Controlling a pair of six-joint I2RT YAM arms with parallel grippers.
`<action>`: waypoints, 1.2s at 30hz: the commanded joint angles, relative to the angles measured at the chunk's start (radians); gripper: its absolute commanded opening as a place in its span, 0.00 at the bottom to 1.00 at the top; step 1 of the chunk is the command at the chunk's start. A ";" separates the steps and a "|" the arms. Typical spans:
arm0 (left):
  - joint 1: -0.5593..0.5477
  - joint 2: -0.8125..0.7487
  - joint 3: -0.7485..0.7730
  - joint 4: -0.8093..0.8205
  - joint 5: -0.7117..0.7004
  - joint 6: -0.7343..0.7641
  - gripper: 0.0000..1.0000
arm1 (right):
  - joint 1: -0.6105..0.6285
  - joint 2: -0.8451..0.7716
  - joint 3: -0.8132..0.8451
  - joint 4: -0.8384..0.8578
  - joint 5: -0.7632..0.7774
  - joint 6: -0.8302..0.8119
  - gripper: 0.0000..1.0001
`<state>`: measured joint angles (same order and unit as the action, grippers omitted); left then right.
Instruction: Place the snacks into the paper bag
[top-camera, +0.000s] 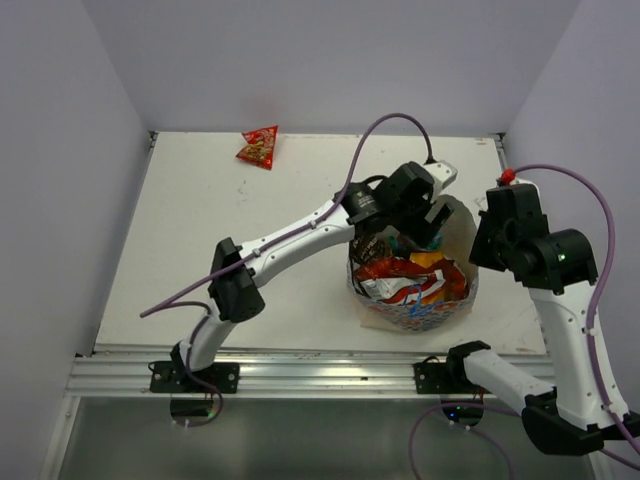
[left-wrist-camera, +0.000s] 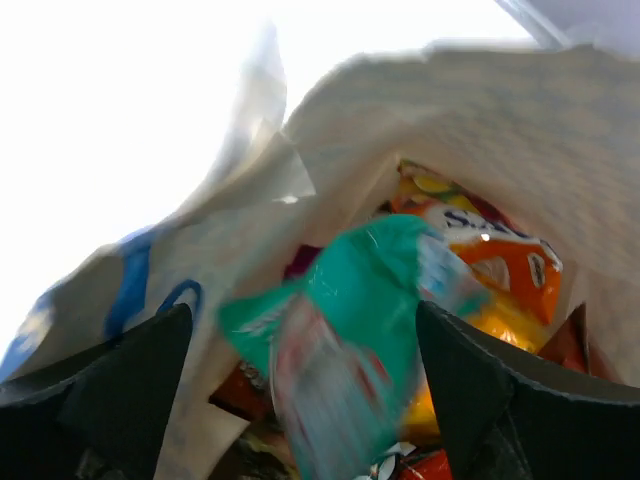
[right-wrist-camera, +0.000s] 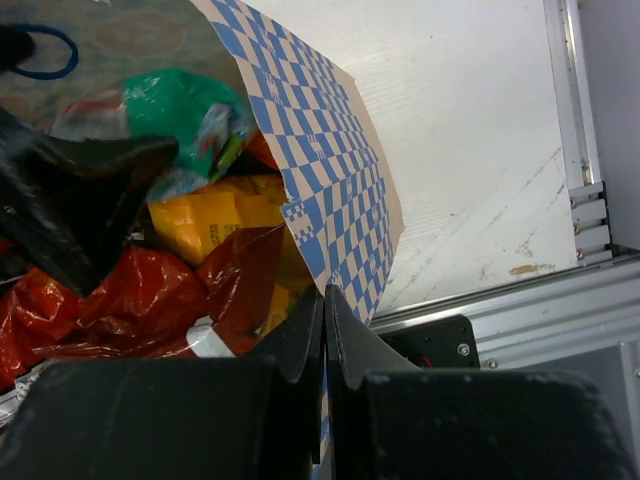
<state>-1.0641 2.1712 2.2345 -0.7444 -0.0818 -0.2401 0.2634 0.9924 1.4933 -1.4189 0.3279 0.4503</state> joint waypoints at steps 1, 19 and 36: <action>0.000 -0.071 0.123 0.013 -0.099 0.016 1.00 | 0.005 -0.020 0.053 -0.107 0.002 -0.016 0.01; 0.579 -0.150 -0.007 0.053 -0.360 0.018 1.00 | 0.004 -0.009 0.067 -0.097 0.000 -0.016 0.01; 0.845 0.262 0.117 0.292 -0.234 -0.005 1.00 | 0.004 0.037 0.064 -0.170 -0.013 -0.012 0.00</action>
<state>-0.2256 2.3840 2.2993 -0.5674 -0.3683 -0.2283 0.2634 1.0222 1.5146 -1.4216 0.3294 0.4450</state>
